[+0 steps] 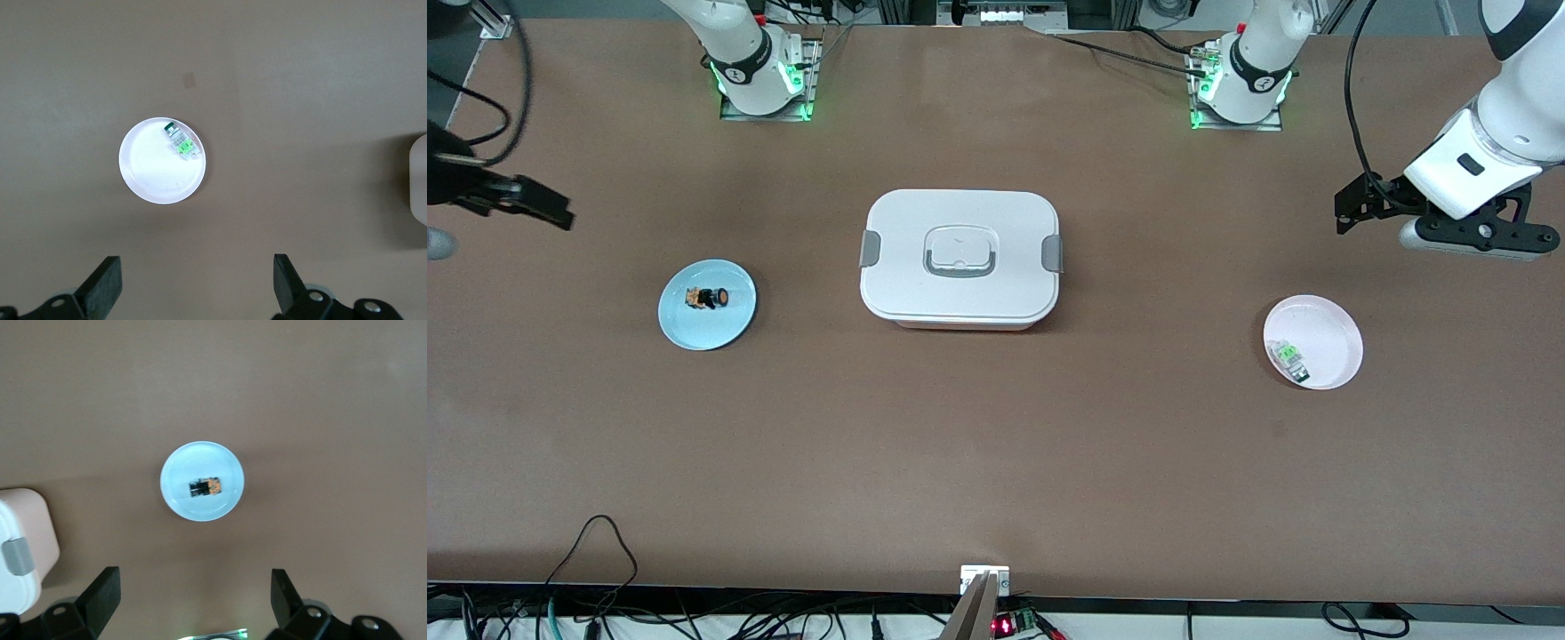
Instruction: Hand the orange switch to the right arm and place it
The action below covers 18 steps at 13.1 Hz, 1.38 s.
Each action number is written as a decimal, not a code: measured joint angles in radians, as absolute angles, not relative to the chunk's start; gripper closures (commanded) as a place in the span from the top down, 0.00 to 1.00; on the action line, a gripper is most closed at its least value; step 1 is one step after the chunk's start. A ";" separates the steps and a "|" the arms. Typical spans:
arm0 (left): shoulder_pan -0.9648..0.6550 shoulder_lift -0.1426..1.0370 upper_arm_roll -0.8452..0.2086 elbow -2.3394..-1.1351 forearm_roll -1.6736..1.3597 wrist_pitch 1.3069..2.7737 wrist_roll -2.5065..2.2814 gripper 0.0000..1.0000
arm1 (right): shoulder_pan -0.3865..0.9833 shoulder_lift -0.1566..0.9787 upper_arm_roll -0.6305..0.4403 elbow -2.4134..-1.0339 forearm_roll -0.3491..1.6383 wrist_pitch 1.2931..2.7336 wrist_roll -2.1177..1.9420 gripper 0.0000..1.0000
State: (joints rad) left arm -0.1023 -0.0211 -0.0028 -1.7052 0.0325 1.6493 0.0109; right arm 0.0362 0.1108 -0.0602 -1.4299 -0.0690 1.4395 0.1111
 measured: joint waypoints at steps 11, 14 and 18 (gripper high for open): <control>-0.102 -0.021 -0.003 -1.705 0.032 1.649 0.011 1.00 | 0.037 -0.018 -0.102 -1.601 -0.068 1.558 0.042 1.00; -0.102 -0.021 -0.003 -1.705 0.032 1.649 0.011 1.00 | 0.037 -0.024 -0.103 -1.606 -0.068 1.565 0.027 1.00; -0.102 -0.021 -0.003 -1.705 0.032 1.649 0.011 1.00 | 0.039 -0.025 -0.103 -1.606 -0.068 1.566 0.014 1.00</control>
State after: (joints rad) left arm -0.1023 -0.0211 -0.0028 -1.7051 0.0325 1.6493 0.0109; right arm 0.0393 -0.0246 -0.1027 -1.6056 -0.0679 1.5656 0.0143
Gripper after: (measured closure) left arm 0.000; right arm 0.000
